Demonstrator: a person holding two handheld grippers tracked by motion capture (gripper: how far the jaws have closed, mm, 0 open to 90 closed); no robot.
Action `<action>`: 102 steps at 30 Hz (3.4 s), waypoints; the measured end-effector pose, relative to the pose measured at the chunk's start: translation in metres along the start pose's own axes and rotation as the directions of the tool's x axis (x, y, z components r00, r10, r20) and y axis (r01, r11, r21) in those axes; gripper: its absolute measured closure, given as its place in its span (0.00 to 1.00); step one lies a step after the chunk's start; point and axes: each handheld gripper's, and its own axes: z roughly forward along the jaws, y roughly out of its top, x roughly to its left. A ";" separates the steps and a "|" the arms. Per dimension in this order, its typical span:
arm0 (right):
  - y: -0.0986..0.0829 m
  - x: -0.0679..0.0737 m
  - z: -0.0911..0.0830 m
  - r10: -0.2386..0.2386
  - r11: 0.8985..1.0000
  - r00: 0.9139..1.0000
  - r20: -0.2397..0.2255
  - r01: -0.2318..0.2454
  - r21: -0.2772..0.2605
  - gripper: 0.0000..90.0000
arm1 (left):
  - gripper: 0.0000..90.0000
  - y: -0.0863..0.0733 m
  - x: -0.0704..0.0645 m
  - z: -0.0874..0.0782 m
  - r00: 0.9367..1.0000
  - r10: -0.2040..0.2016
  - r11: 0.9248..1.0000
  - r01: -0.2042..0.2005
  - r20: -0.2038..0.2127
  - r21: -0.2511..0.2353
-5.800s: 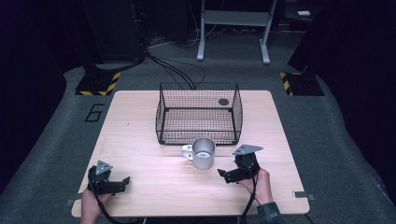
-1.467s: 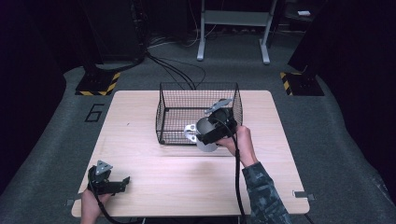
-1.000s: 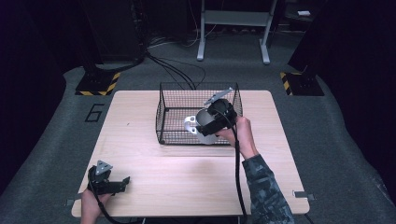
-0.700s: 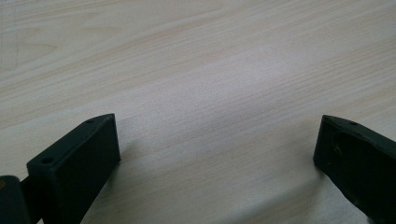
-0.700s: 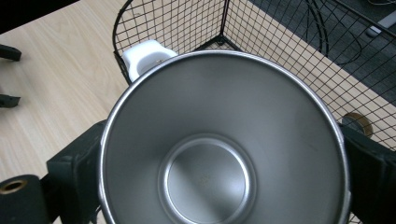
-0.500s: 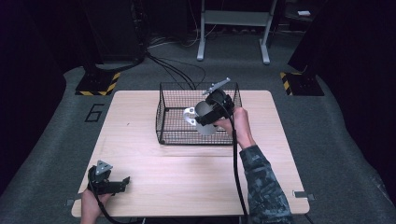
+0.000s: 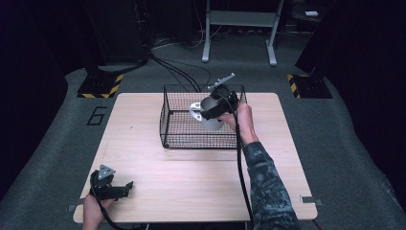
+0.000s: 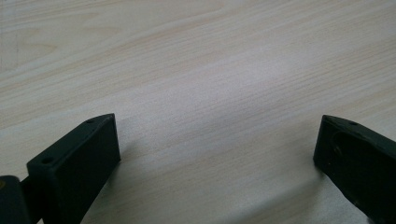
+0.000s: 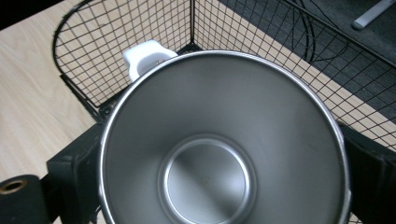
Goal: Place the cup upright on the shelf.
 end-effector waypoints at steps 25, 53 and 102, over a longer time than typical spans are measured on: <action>-0.005 -0.022 0.050 0.066 0.996 0.998 0.023 -0.067 0.058 0.06 | 0.00 0.000 -0.001 0.000 1.000 -0.009 1.000 0.009 0.000 -0.004; -0.025 -0.018 0.093 0.127 0.980 0.992 0.009 -0.127 0.153 0.06 | 0.00 0.000 -0.001 0.000 1.000 -0.008 1.000 0.008 0.001 -0.002; -0.080 0.019 -0.033 0.053 0.995 0.998 -0.021 -0.055 -0.083 0.00 | 0.00 0.000 0.000 0.000 1.000 -0.001 1.000 0.001 0.000 -0.001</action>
